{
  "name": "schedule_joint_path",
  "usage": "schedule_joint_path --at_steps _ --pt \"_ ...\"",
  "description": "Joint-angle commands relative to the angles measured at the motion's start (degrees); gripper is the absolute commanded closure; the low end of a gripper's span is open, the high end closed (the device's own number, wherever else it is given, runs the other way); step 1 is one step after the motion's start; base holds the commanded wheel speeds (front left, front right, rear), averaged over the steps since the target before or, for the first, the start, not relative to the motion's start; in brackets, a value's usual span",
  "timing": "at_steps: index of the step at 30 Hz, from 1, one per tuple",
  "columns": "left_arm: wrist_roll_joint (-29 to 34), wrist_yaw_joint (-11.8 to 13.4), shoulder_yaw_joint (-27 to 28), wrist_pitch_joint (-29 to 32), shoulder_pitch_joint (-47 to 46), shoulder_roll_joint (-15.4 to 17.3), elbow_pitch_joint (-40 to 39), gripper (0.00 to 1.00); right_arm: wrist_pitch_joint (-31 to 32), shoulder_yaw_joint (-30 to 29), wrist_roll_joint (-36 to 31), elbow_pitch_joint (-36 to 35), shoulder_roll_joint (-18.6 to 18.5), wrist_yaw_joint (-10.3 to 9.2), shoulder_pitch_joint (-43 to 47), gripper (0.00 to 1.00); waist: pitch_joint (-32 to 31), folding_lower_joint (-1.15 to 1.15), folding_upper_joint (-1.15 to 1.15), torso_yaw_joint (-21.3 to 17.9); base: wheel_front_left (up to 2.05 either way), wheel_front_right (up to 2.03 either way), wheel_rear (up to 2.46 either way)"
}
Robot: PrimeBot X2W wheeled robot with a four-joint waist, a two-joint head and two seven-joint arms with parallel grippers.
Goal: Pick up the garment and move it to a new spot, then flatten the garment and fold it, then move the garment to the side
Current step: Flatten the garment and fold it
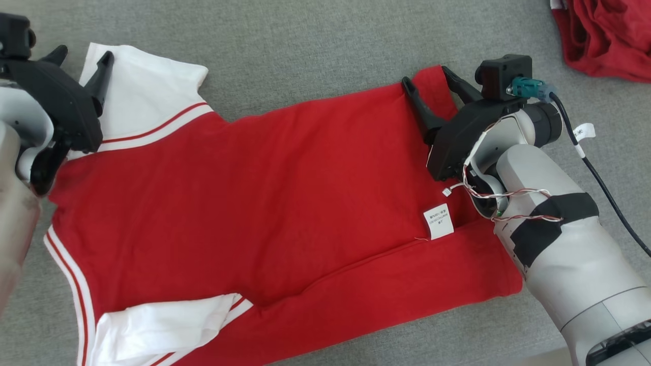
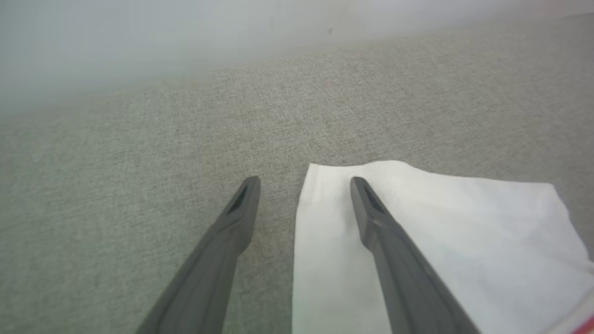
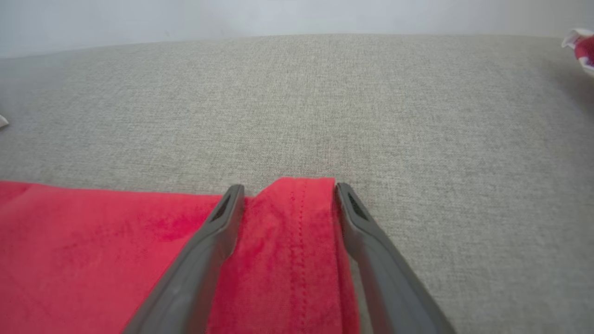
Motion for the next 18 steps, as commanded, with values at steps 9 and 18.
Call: schedule_joint_path --at_steps 9,18 --pt "-3.35 0.10 -4.29 -1.13 -1.70 -0.65 1.04 1.00 -1.95 2.51 1.93 2.56 0.14 -0.16 -2.26 1.00 0.64 0.00 -0.01 -0.26 0.00 0.00 0.00" --pt "-7.80 0.10 -5.91 -13.02 0.30 0.35 -3.82 1.00 -9.47 3.84 2.81 4.94 -3.07 -0.16 -0.48 1.00 -3.83 0.00 -0.01 3.16 0.00 0.00 0.00"
